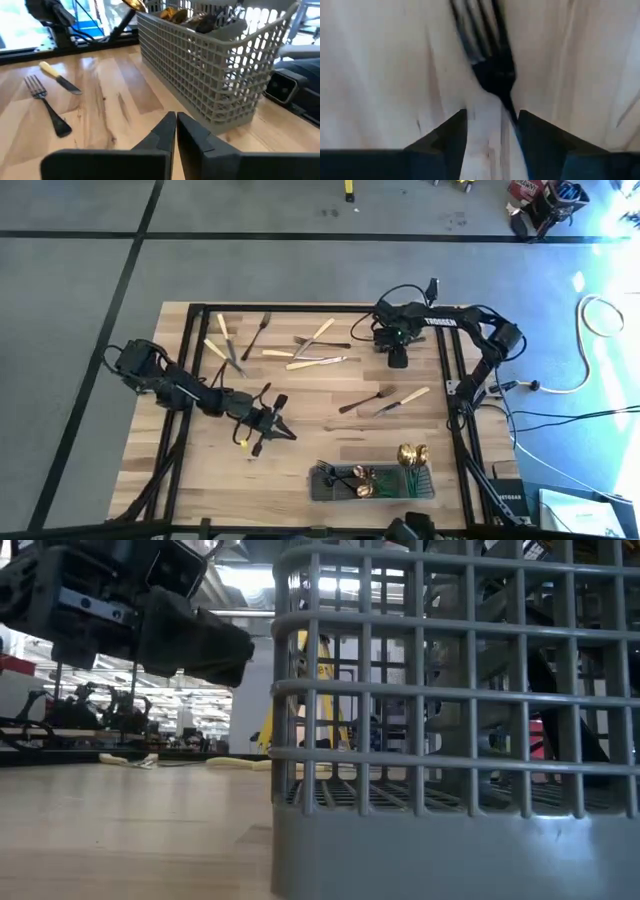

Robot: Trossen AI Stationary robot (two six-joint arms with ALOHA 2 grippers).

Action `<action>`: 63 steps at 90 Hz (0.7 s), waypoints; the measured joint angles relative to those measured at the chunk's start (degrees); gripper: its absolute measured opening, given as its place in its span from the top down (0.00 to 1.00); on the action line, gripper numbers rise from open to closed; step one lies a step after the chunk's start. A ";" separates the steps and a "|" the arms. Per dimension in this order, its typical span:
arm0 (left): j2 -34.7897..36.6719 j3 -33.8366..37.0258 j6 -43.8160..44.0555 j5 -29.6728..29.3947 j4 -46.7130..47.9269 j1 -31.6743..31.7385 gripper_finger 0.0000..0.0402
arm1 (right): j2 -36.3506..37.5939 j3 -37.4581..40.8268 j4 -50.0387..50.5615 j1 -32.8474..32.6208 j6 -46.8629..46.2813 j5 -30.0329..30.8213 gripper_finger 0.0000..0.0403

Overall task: Sort silverware
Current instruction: Put the top right black fork into the gray cutlery rack

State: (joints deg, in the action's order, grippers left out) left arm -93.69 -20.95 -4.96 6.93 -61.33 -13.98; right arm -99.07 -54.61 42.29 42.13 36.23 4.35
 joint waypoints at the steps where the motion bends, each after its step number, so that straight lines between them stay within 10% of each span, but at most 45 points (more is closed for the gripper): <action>1: 0.00 0.00 -0.03 0.09 0.15 0.05 1.00 | -0.04 0.00 -0.06 0.00 -0.16 -0.02 0.61; 63: 0.00 0.00 -1.01 1.94 0.79 0.12 1.00 | -0.17 0.00 1.33 -0.15 -1.84 -0.43 0.99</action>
State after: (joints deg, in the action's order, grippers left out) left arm -93.69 -20.95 -5.98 8.87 -60.54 -13.86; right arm -99.24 -54.61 43.62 41.98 34.39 3.92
